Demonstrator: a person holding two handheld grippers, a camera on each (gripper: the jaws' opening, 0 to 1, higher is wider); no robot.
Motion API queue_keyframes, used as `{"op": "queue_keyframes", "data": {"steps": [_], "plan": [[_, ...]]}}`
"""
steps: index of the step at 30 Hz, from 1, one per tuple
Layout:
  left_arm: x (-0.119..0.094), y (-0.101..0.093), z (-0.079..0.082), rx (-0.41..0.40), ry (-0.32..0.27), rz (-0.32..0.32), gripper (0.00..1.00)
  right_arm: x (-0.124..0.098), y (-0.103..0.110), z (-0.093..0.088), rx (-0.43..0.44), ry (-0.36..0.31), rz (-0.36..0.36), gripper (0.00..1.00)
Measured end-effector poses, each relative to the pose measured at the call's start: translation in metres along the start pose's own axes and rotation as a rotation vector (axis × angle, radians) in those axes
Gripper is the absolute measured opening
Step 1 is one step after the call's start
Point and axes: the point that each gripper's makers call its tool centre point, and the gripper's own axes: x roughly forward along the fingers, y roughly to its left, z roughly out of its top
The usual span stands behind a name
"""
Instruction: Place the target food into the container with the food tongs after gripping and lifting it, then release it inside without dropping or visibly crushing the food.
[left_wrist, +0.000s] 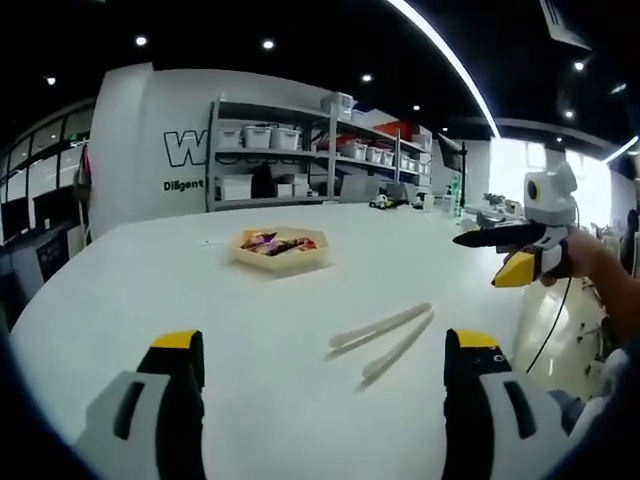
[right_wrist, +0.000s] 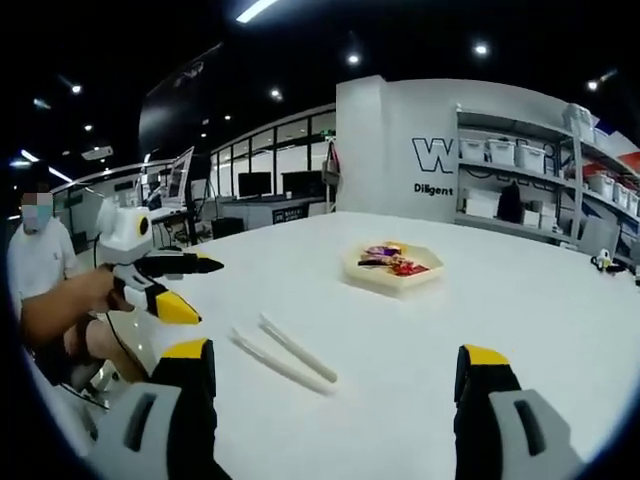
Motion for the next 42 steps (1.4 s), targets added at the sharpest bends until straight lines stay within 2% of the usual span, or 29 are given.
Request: {"op": "queue_keyframes", "data": {"steps": [11, 26, 34, 42], "plan": [[0.003, -0.005, -0.001, 0.007, 0.021, -0.013, 0.99, -0.002, -0.001, 0.003, -0.01, -0.01, -0.01, 0.99], [0.004, -0.009, 0.0, 0.023, 0.02, -0.023, 0.99, -0.004, -0.004, 0.004, -0.014, -0.004, -0.023, 0.99], [0.001, -0.009, -0.001, 0.016, 0.021, -0.023, 0.99, -0.009, 0.001, 0.006, 0.024, -0.022, -0.013, 0.99], [-0.002, -0.008, -0.001, 0.029, 0.026, -0.023, 0.99, -0.011, 0.0, 0.004, -0.005, -0.004, -0.029, 0.99]]}}
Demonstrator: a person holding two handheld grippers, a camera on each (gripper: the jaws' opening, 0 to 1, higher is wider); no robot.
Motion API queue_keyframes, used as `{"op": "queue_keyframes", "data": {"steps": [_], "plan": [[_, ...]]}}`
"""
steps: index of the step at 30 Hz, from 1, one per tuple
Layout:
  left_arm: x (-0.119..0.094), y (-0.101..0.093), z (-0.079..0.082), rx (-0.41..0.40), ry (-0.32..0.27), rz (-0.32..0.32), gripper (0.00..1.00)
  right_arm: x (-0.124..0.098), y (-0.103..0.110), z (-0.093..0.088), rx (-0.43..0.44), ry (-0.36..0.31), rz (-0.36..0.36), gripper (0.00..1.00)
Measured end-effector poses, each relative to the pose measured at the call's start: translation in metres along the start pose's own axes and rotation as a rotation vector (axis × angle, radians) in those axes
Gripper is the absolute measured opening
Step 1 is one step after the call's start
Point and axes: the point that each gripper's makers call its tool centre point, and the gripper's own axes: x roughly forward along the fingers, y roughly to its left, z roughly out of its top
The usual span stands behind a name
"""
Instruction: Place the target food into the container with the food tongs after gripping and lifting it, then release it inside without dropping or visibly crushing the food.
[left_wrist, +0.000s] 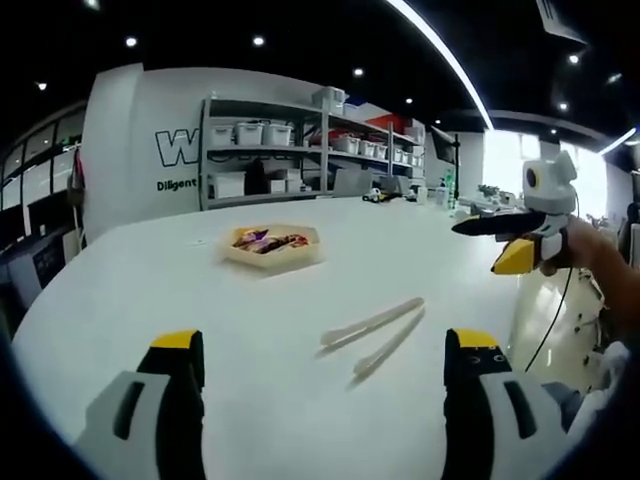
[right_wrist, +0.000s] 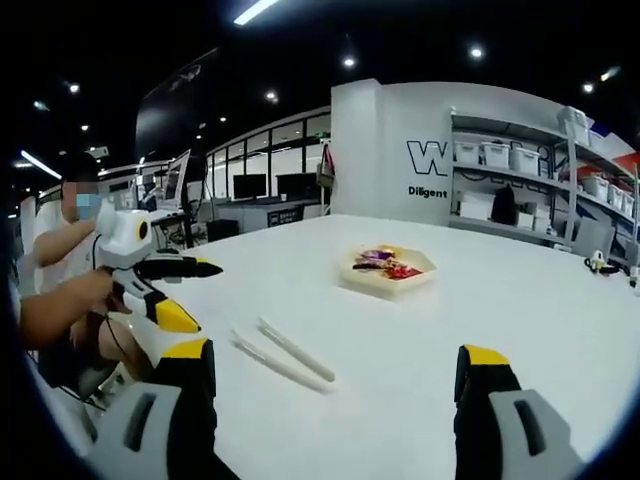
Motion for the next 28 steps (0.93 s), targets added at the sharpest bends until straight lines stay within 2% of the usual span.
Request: {"op": "queue_keyframes", "data": {"steps": [8, 17, 18, 28], "plan": [[0.0005, 0.0004, 0.0024, 0.005, 0.0, -0.006, 0.99, 0.0012, -0.0061, -0.0007, -0.002, 0.005, -0.011, 0.99], [-0.0011, -0.0008, 0.0027, -0.015, 0.002, -0.012, 0.99, 0.0048, -0.0026, -0.0053, -0.001, 0.018, -0.007, 0.99], [-0.0007, -0.0006, 0.0034, 0.009, 0.008, -0.006, 0.99, 0.005, -0.0022, -0.0056, 0.0, 0.019, -0.006, 0.99], [0.0037, 0.0007, -0.0043, 0.016, 0.024, -0.002, 0.99, 0.0038, -0.0021, -0.0025, 0.022, 0.01, 0.003, 0.99]]}}
